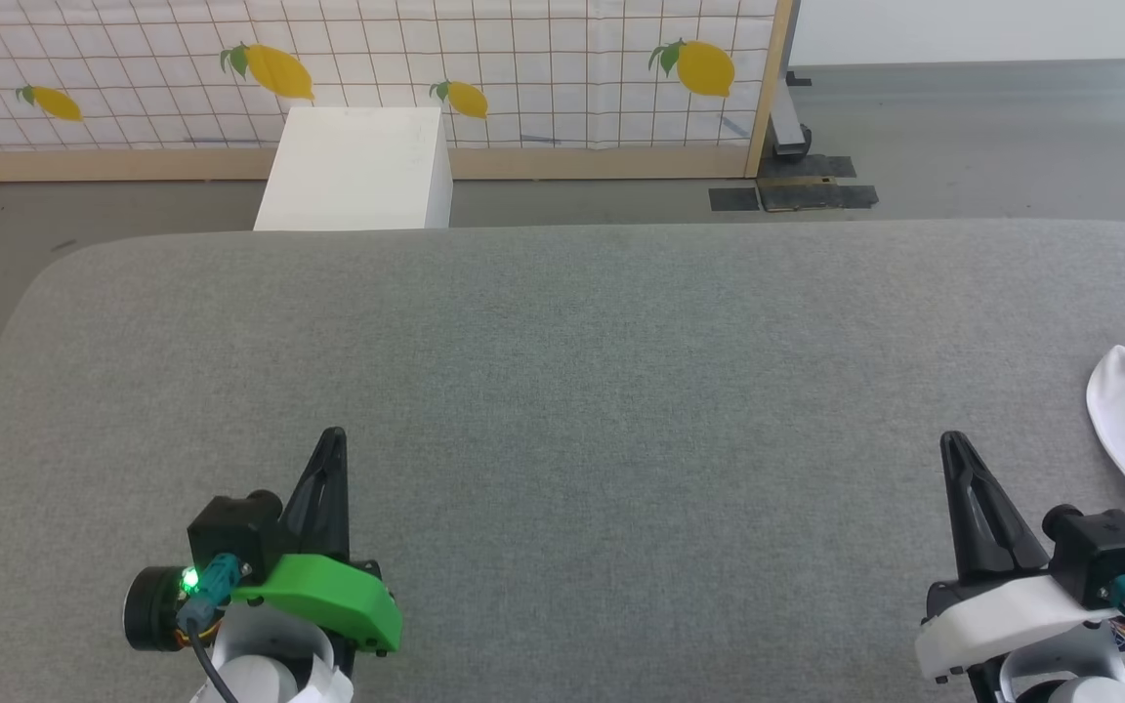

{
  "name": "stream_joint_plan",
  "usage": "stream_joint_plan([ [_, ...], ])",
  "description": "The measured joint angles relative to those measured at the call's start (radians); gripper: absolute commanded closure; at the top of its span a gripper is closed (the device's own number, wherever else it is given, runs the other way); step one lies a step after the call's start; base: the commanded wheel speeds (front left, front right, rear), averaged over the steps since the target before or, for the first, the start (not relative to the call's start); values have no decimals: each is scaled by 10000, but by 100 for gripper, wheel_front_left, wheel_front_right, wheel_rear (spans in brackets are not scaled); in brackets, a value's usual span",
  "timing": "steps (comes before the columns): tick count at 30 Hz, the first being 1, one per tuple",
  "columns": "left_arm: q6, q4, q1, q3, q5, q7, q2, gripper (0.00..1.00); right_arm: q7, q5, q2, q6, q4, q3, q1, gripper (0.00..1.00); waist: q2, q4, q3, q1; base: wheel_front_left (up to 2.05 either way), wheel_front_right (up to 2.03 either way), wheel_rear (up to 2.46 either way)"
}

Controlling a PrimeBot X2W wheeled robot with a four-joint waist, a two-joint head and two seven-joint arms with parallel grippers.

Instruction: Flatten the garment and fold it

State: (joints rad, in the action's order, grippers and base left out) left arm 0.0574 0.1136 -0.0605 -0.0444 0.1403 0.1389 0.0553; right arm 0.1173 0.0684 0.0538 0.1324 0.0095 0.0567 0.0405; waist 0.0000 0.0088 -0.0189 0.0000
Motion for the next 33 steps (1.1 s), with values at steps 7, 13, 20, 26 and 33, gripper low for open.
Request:
stream_joint_plan([
  [7, -67, -107, 50, 36, -92, -144, 0, 100, -117, -67, -2, 0, 0, -61, -6, 100, 0, -9, 20, 0, 0, 0, 0],
  [13, -75, -222, 117, 67, -290, -245, 0, 100, -217, -82, -2, 0, -2, -123, -12, 100, 0, -17, 37, 0, 0, 0, 0],
  [20, -155, -305, 146, 117, -443, -410, 0, 100, -337, -165, -2, 0, -4, -174, -35, 100, 0, -26, 56, 0, 0, 0, 0],
  [26, -213, -403, 203, 163, -531, -510, 0, 100, -430, -196, -2, 0, -6, -213, -87, 100, 0, -34, 73, 0, 0, 0, 0],
  [33, -247, -541, 232, 221, -616, -671, -2, 100, -558, -270, -2, 0, -8, -265, -163, 100, 0, -43, 93, 0, 0, 0, 0],
])
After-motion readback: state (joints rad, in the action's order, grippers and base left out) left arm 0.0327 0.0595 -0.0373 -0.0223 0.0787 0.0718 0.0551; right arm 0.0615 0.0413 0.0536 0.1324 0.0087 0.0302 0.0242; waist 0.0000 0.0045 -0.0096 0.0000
